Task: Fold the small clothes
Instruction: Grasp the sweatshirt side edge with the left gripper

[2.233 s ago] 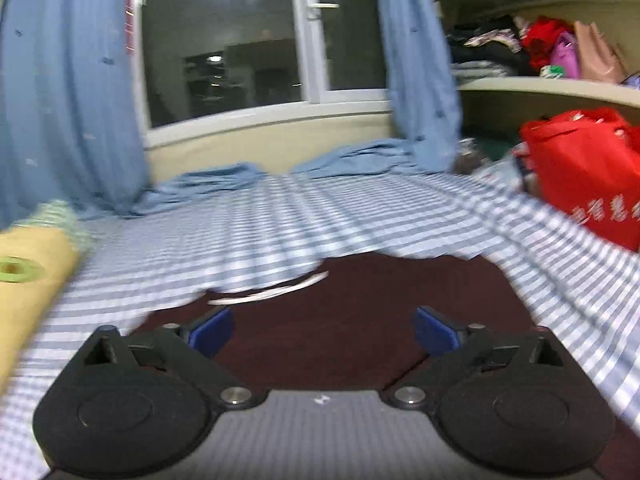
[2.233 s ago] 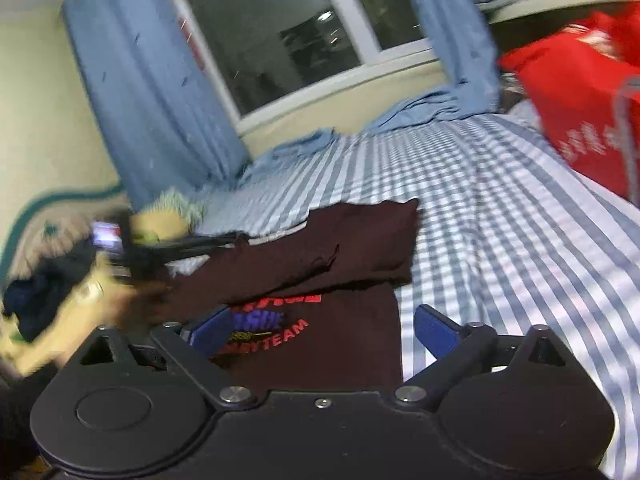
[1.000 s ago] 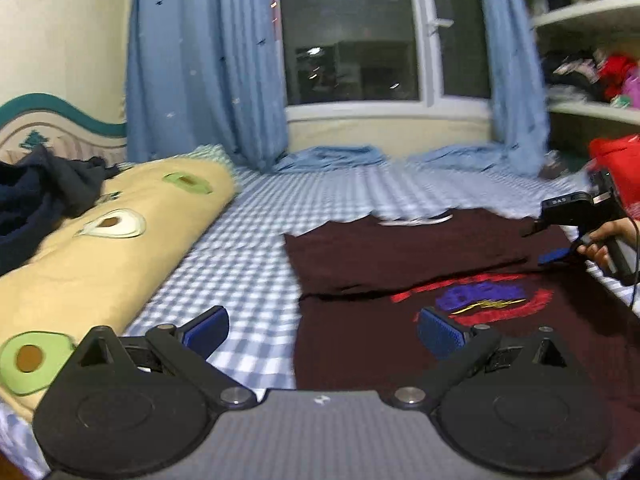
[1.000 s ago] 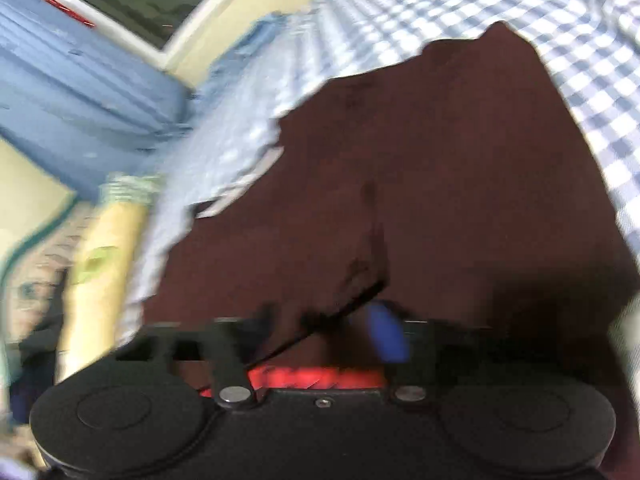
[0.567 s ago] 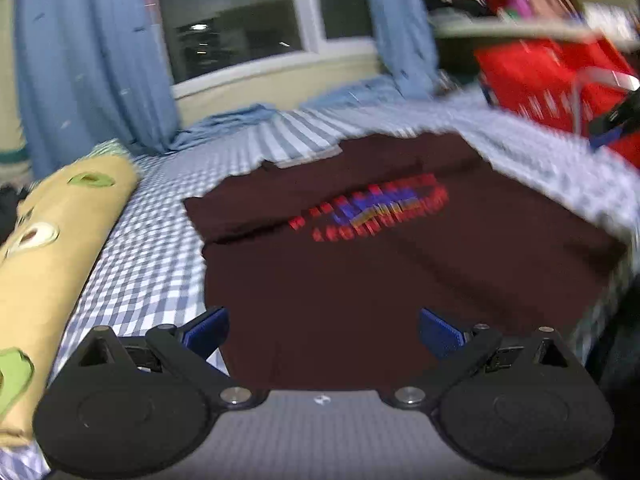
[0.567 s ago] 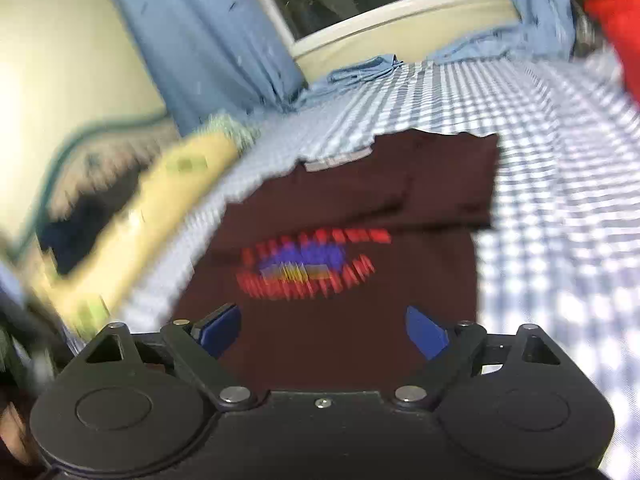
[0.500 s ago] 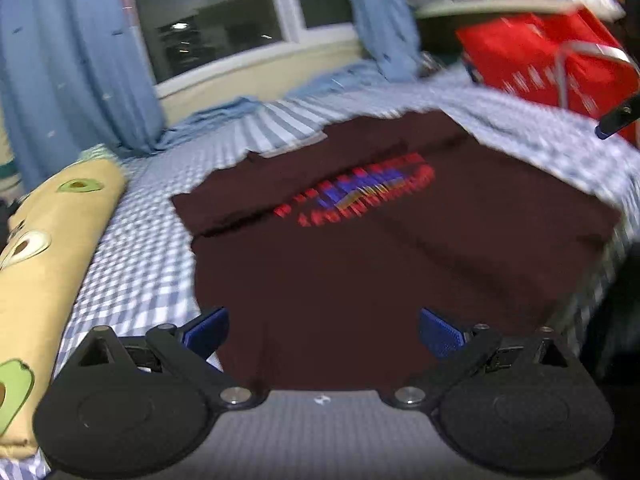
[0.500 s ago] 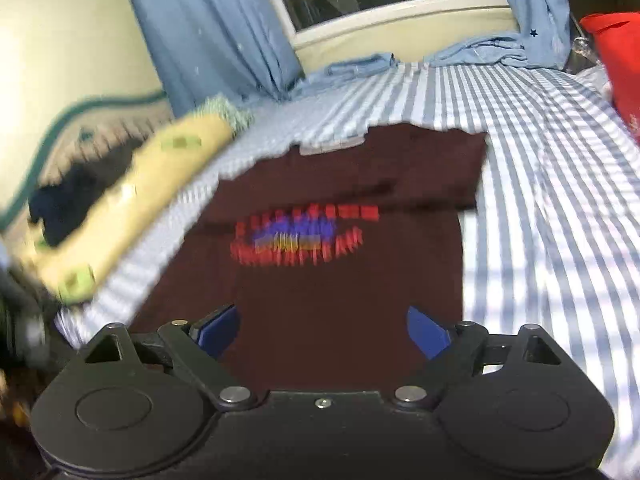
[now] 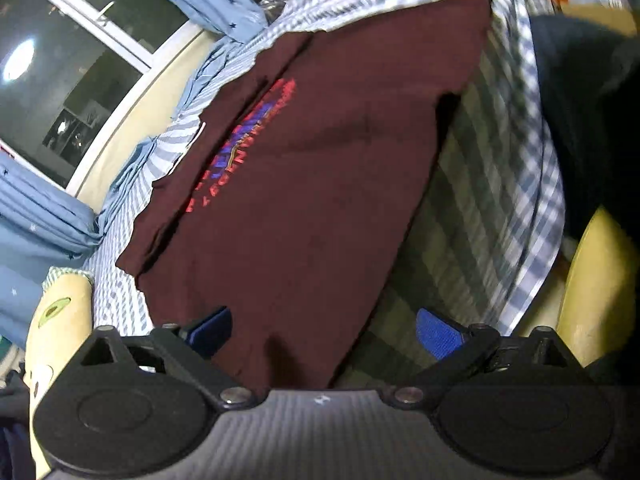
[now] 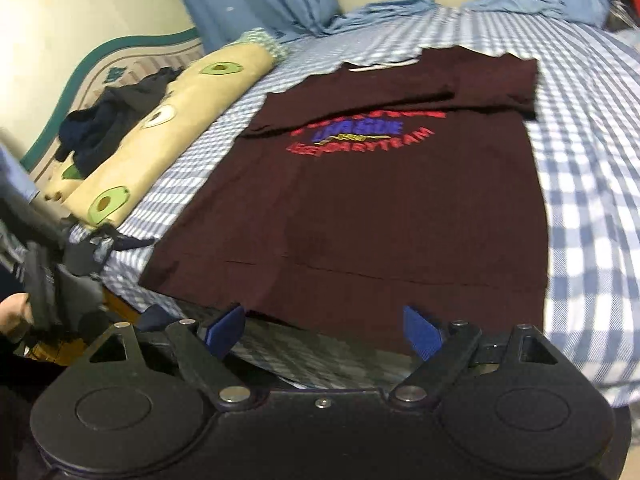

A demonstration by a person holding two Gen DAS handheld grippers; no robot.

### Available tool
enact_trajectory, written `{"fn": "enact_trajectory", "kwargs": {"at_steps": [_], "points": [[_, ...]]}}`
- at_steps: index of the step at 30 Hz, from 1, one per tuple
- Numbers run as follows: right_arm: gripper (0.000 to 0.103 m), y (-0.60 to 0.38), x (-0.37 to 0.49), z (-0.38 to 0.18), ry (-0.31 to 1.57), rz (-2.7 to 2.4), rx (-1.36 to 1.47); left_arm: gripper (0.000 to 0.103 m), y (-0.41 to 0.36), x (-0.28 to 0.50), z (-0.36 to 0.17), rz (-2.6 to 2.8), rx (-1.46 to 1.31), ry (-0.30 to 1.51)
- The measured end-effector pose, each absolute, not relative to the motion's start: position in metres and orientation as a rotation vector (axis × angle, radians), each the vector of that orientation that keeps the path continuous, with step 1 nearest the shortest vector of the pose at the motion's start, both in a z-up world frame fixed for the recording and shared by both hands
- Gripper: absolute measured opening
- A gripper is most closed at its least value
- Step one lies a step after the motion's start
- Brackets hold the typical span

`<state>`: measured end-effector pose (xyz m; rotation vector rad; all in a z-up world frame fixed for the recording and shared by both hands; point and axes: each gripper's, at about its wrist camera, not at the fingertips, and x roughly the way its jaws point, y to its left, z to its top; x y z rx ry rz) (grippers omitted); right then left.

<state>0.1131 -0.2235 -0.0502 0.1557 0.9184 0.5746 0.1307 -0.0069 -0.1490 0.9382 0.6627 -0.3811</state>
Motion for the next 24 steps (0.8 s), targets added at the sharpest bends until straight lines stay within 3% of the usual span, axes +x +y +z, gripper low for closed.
{"fn": "enact_trajectory", "kwargs": {"at_steps": [6, 15, 18, 24], "points": [[0.087, -0.224, 0.110, -0.038, 0.889, 0.576, 0.165, 0.096, -0.015, 0.134, -0.193, -0.259, 1.112, 0.530], [0.087, -0.235, 0.106, -0.034, 0.871, 0.529, 0.182, 0.100, -0.009, 0.112, -0.161, -0.184, 1.079, 0.350], [0.087, -0.233, 0.110, -0.038, 0.881, 0.533, 0.191, 0.094, -0.015, 0.114, -0.177, -0.237, 1.170, 0.369], [0.087, -0.226, 0.110, -0.031, 0.860, 0.559, 0.171, 0.092, -0.020, 0.107, -0.189, -0.218, 1.216, 0.287]]}}
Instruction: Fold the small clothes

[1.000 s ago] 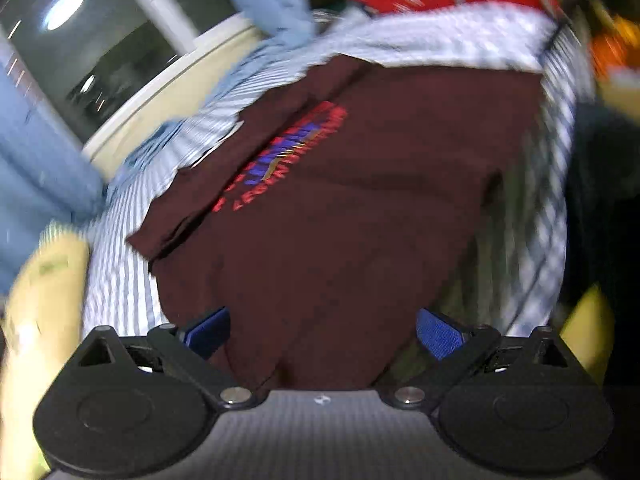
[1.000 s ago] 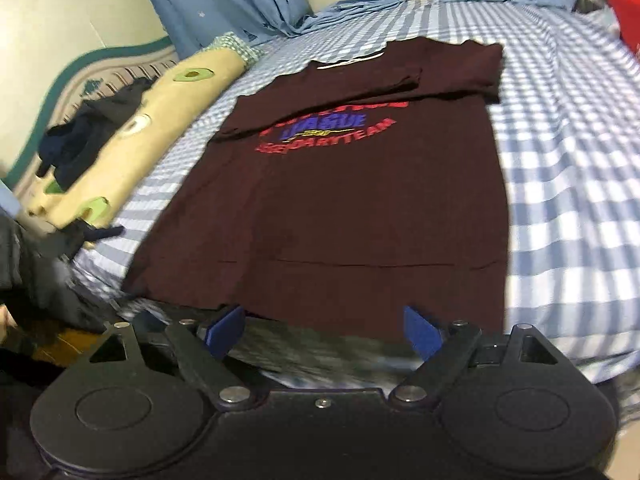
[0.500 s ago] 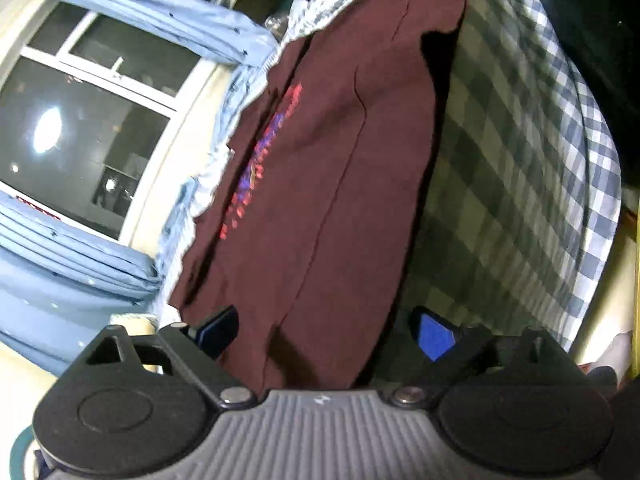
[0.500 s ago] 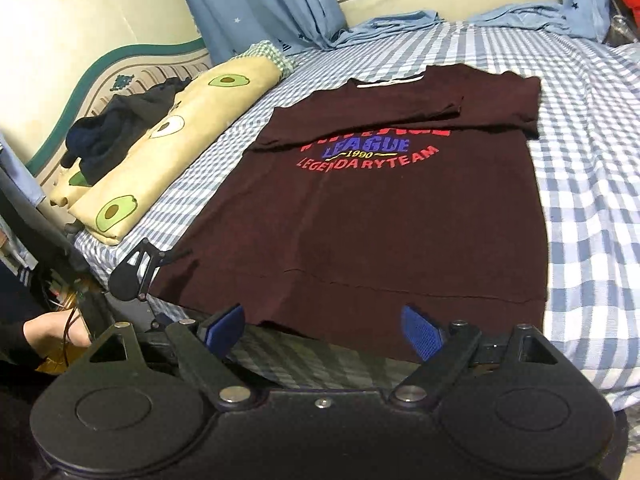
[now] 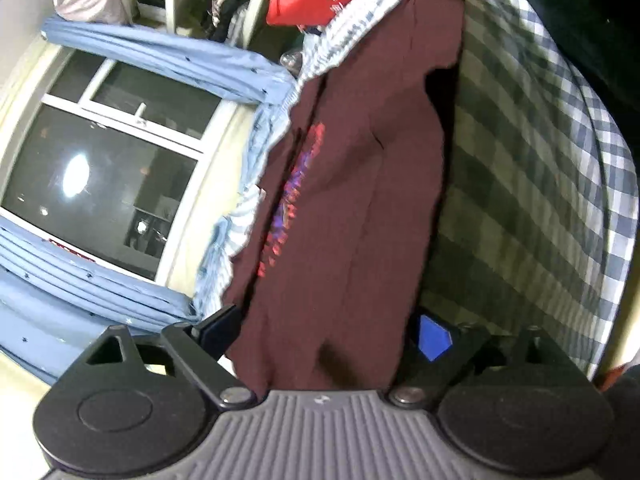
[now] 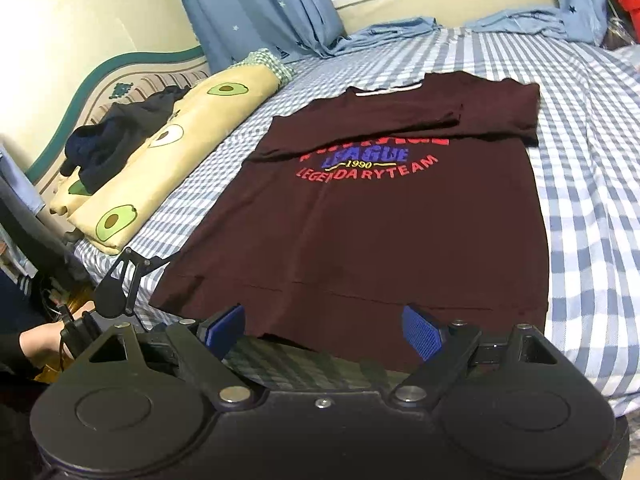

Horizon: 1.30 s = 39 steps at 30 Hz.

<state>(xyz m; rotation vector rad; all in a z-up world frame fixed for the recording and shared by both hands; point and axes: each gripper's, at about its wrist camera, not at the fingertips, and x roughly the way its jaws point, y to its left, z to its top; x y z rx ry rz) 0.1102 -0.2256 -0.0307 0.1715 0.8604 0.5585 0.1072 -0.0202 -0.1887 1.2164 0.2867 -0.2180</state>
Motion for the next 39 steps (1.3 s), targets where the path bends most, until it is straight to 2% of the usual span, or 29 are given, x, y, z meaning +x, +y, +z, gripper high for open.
{"fn": "enact_trajectory", "kwargs": {"at_steps": [2, 5, 11, 13, 14, 15, 16, 18, 25, 29, 34, 39], "points": [[0.087, -0.229, 0.109, -0.030, 0.860, 0.548, 0.173, 0.092, -0.021, 0.106, -0.180, -0.168, 1.220, 0.241], [0.087, -0.235, 0.108, -0.031, 0.865, 0.521, 0.184, 0.093, -0.022, 0.114, -0.173, -0.159, 1.199, 0.264], [0.087, -0.240, 0.108, -0.035, 0.868, 0.505, 0.205, 0.085, -0.031, 0.119, -0.210, -0.153, 1.352, 0.179], [0.087, -0.239, 0.107, -0.033, 0.862, 0.506, 0.188, 0.065, -0.032, 0.127, -0.199, -0.189, 1.308, 0.239], [0.087, -0.239, 0.106, -0.031, 0.859, 0.503, 0.177, 0.058, -0.031, 0.131, -0.190, -0.212, 1.273, 0.273], [0.087, -0.239, 0.105, -0.030, 0.854, 0.495, 0.163, 0.042, -0.030, 0.134, -0.180, -0.243, 1.233, 0.305], [0.087, -0.240, 0.104, -0.029, 0.848, 0.487, 0.146, 0.021, -0.028, 0.136, -0.172, -0.266, 1.209, 0.334], [0.088, -0.240, 0.101, -0.029, 0.836, 0.464, 0.097, 0.008, -0.027, 0.143, -0.156, -0.307, 1.173, 0.378], [0.088, -0.228, 0.095, -0.043, 0.818, 0.416, -0.097, 0.006, -0.018, 0.180, -0.093, -0.332, 0.954, 0.441], [0.088, -0.207, 0.091, -0.058, 0.805, 0.372, -0.371, 0.006, -0.007, 0.206, -0.056, -0.319, 0.799, 0.450], [0.087, -0.177, 0.083, -0.083, 0.682, 0.323, -0.754, 0.006, 0.000, 0.222, -0.035, -0.302, 0.744, 0.424], [0.071, -0.175, 0.099, -0.109, 0.660, 0.231, -0.903, 0.006, 0.005, 0.225, -0.031, -0.296, 0.715, 0.431]]}}
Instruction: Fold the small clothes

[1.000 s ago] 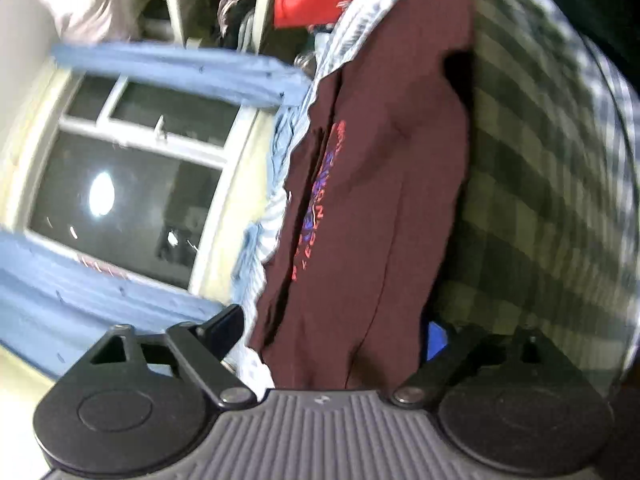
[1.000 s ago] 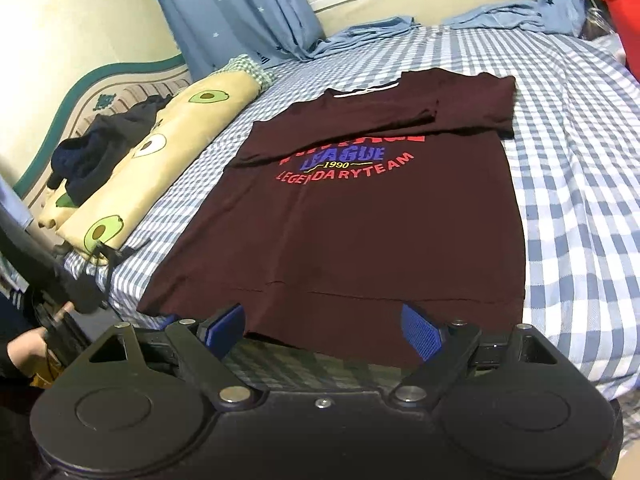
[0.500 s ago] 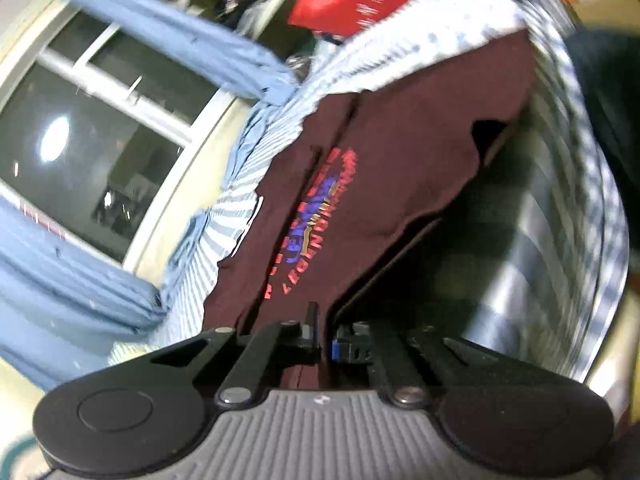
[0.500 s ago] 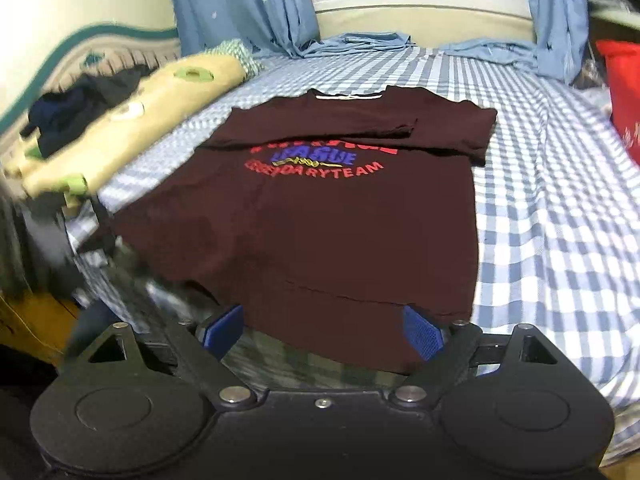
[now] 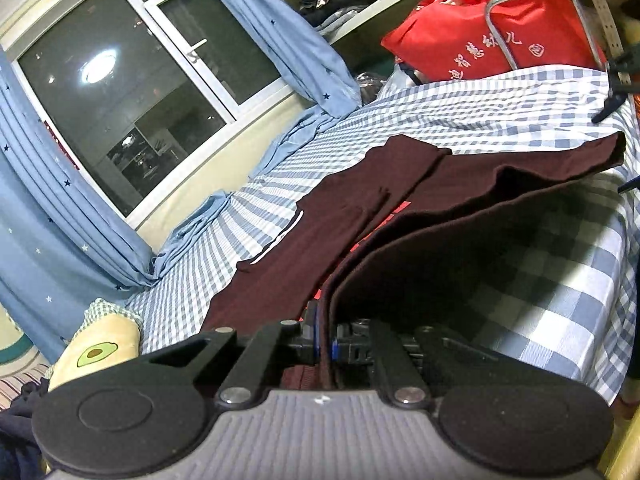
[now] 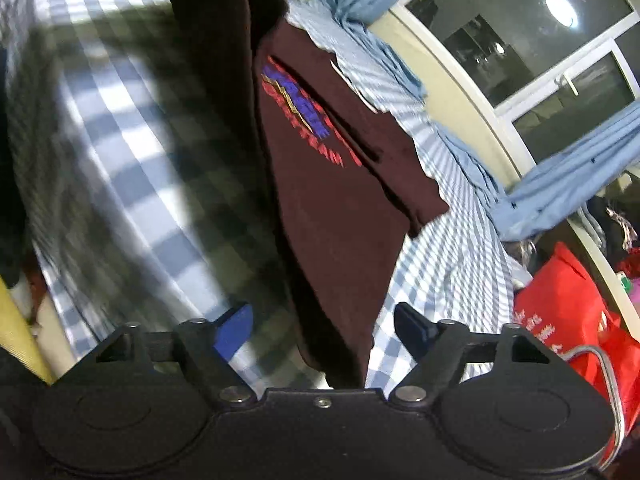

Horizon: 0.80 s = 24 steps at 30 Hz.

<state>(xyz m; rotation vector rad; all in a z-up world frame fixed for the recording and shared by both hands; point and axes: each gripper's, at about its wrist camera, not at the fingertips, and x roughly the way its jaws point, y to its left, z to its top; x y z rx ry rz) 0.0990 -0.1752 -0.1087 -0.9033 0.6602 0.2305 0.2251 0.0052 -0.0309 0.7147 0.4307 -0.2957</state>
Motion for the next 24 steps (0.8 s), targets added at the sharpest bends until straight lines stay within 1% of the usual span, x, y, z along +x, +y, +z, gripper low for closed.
{"fn": "enact_trajectory", "kwargs": {"at_steps": [1, 3, 4, 5, 6, 7, 8, 11, 14, 16, 19, 24], "points": [[0.067, -0.178, 0.105, -0.114, 0.676, 0.219, -0.894, 0.006, 0.006, 0.226, -0.031, -0.298, 0.705, 0.434], [0.050, -0.181, 0.113, -0.123, 0.690, 0.210, -0.894, 0.006, 0.010, 0.231, -0.030, -0.307, 0.679, 0.447], [0.046, -0.180, 0.116, -0.128, 0.689, 0.202, -0.912, 0.006, 0.012, 0.230, -0.031, -0.310, 0.664, 0.457], [0.037, -0.178, 0.119, -0.133, 0.682, 0.193, -0.930, 0.006, 0.014, 0.231, -0.031, -0.315, 0.648, 0.468], [0.026, -0.177, 0.122, -0.135, 0.675, 0.187, -0.940, 0.006, 0.017, 0.231, -0.030, -0.319, 0.632, 0.482], [0.020, -0.176, 0.126, -0.136, 0.671, 0.172, -0.940, 0.006, 0.019, 0.232, -0.030, -0.321, 0.618, 0.493], [0.011, -0.175, 0.128, -0.131, 0.677, 0.165, -0.919, 0.006, 0.022, 0.232, -0.031, -0.322, 0.605, 0.508], [0.006, -0.193, 0.147, -0.100, 0.717, 0.174, -0.684, 0.006, 0.028, 0.232, -0.035, -0.319, 0.579, 0.543], [0.005, -0.221, 0.172, -0.072, 0.785, 0.219, -0.392, 0.006, 0.034, 0.231, -0.039, -0.313, 0.544, 0.588], [0.005, -0.236, 0.187, -0.058, 0.808, 0.255, -0.262, 0.006, 0.036, 0.233, -0.040, -0.311, 0.521, 0.608], [0.004, -0.236, 0.198, -0.045, 0.819, 0.288, -0.226, 0.006, 0.042, 0.236, -0.041, -0.300, 0.498, 0.625], [0.004, -0.224, 0.204, -0.043, 0.851, 0.288, -0.320, 0.006, 0.042, 0.239, -0.049, -0.293, 0.507, 0.639]]}}
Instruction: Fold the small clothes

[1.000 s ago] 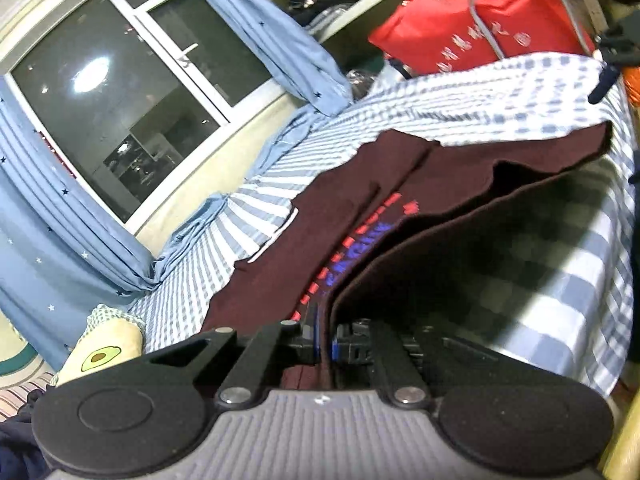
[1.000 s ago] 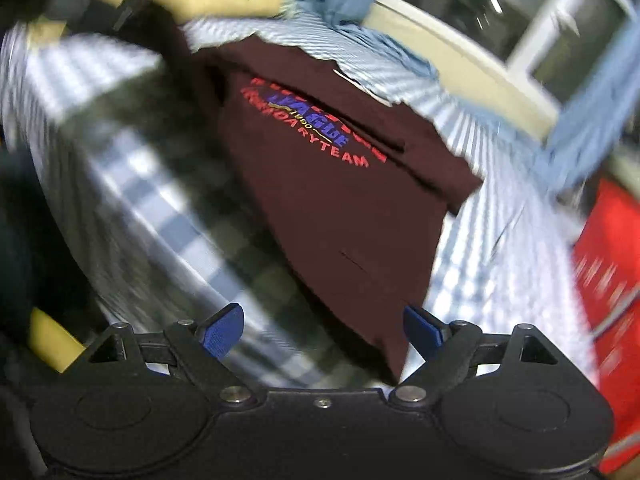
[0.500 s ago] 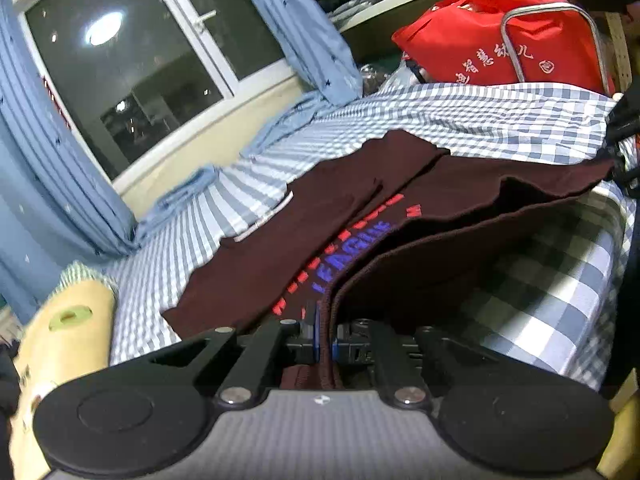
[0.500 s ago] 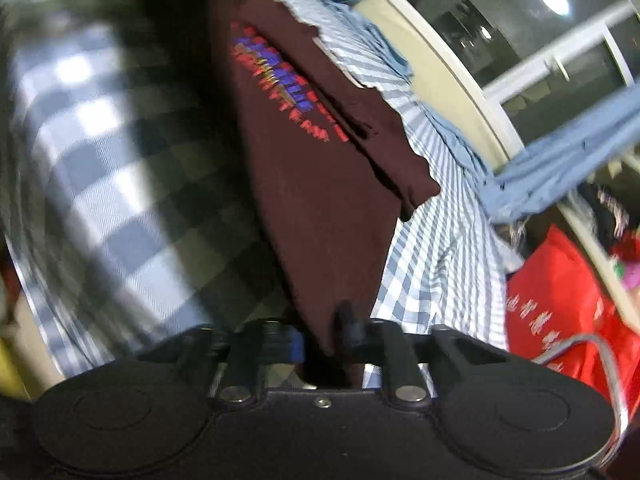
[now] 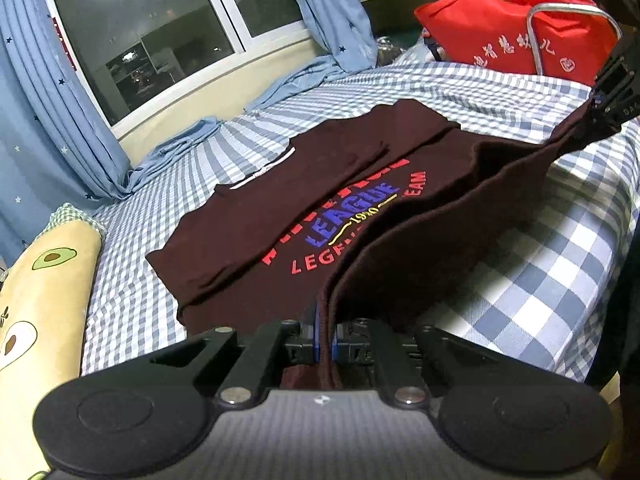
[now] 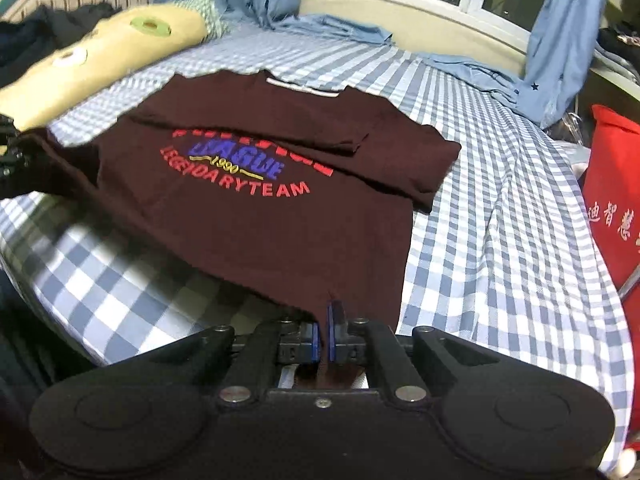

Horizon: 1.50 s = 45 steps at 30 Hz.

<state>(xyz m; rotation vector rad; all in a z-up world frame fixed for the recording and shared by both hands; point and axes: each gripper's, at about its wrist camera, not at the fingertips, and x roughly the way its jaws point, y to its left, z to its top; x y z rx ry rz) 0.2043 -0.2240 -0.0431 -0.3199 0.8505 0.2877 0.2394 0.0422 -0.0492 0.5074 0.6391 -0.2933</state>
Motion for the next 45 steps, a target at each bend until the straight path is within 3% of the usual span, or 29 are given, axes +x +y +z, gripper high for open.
{"fn": "enact_trajectory", "kwargs": {"at_steps": [17, 26, 37, 45], "points": [[0.003, -0.211, 0.225, -0.029, 0.838, 0.277, -0.399, 0.006, 0.054, 0.270, -0.030, -0.300, 0.451, 0.655], [0.003, -0.196, 0.272, -0.004, 0.771, 0.266, -0.497, 0.006, 0.057, 0.327, -0.004, -0.266, 0.475, 0.612], [0.003, -0.174, 0.414, 0.030, 0.735, 0.312, -0.553, 0.007, 0.090, 0.466, 0.009, -0.233, 0.451, 0.685], [0.003, -0.155, 0.565, 0.007, 0.827, 0.277, -0.539, 0.009, 0.108, 0.605, -0.016, -0.205, 0.420, 0.820]]}}
